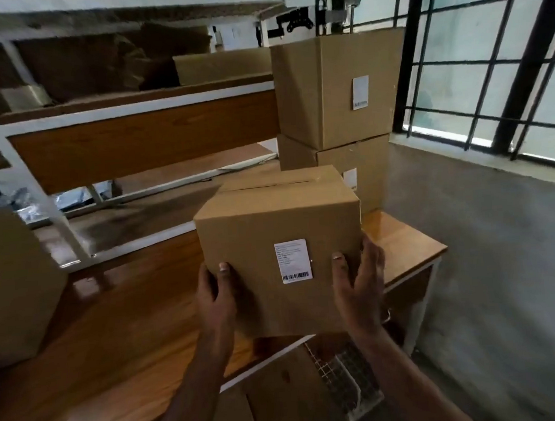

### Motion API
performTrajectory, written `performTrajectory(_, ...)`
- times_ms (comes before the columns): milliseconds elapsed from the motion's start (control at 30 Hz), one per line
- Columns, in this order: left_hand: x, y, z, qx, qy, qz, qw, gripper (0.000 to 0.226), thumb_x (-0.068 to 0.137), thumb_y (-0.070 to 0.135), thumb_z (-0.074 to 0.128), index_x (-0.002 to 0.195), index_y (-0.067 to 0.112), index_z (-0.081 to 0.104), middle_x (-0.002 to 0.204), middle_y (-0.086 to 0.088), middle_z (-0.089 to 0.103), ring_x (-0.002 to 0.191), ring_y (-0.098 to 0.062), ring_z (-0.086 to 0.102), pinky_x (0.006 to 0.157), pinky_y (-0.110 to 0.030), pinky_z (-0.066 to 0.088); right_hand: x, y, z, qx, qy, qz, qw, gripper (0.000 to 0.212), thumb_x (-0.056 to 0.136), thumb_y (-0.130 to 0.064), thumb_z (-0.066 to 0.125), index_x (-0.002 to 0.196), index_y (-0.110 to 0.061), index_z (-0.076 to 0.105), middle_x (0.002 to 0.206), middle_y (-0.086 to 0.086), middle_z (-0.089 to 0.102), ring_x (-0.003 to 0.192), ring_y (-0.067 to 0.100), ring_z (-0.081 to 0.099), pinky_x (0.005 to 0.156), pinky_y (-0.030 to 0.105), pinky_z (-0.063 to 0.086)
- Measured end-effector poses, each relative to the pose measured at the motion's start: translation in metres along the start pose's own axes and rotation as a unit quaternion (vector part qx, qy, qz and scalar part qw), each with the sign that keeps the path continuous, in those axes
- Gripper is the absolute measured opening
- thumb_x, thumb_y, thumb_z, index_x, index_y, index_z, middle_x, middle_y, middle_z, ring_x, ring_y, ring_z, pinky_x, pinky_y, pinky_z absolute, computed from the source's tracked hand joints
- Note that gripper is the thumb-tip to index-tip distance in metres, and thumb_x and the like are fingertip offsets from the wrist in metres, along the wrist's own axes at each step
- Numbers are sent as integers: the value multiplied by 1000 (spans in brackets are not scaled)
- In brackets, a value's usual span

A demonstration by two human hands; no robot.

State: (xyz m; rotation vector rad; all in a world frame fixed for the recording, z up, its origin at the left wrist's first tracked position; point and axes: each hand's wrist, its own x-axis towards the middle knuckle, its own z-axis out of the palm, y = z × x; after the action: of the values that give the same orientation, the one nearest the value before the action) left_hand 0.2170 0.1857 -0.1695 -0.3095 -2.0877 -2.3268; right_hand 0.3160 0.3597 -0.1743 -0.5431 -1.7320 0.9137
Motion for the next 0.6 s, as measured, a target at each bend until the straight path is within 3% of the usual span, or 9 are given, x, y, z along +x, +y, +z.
performTrajectory(67,5,3,-29,12,-10,-2,1000,43,104,38,47,146,30,45,140,6,55,125,-18,51,96,-37,40,-14,-15,14,15,-14,-6,1000,62,93,-42,52,144,-8,40,132,12,50,105,-1,42,74,-4,37)
performTrajectory(167,11,9,-70,29,-16,8,999,45,103,31,51,148,30,42,138,6,57,124,-17,53,89,-32,45,-30,-33,37,19,-34,-6,999,64,92,-52,46,145,-18,34,135,9,51,111,14,52,74,5,38)
performTrajectory(300,17,19,-125,44,4,43,998,45,104,23,52,146,34,44,130,0,62,116,-19,57,82,-27,45,-49,-59,79,63,-67,1,996,59,93,-47,50,143,-21,34,132,5,52,111,22,58,77,31,57)
performTrajectory(367,25,20,-154,49,38,48,997,47,103,21,53,148,34,43,133,-1,60,120,-19,56,89,-32,47,-60,-74,104,84,-97,9,992,59,93,-47,51,143,-22,33,132,3,51,112,20,57,80,37,58)
performTrajectory(467,35,23,-190,62,80,45,994,56,101,25,56,153,33,36,145,3,52,131,-18,49,109,-44,43,-71,-94,139,86,-151,22,984,54,94,-41,53,141,-23,32,129,-3,51,107,7,55,81,31,52)
performTrajectory(600,37,27,-218,73,100,39,992,61,102,17,54,156,31,29,145,7,48,132,-13,45,111,-39,39,-67,-106,177,83,-235,45,967,51,98,-32,56,142,-21,32,129,-4,54,114,15,55,87,34,48)
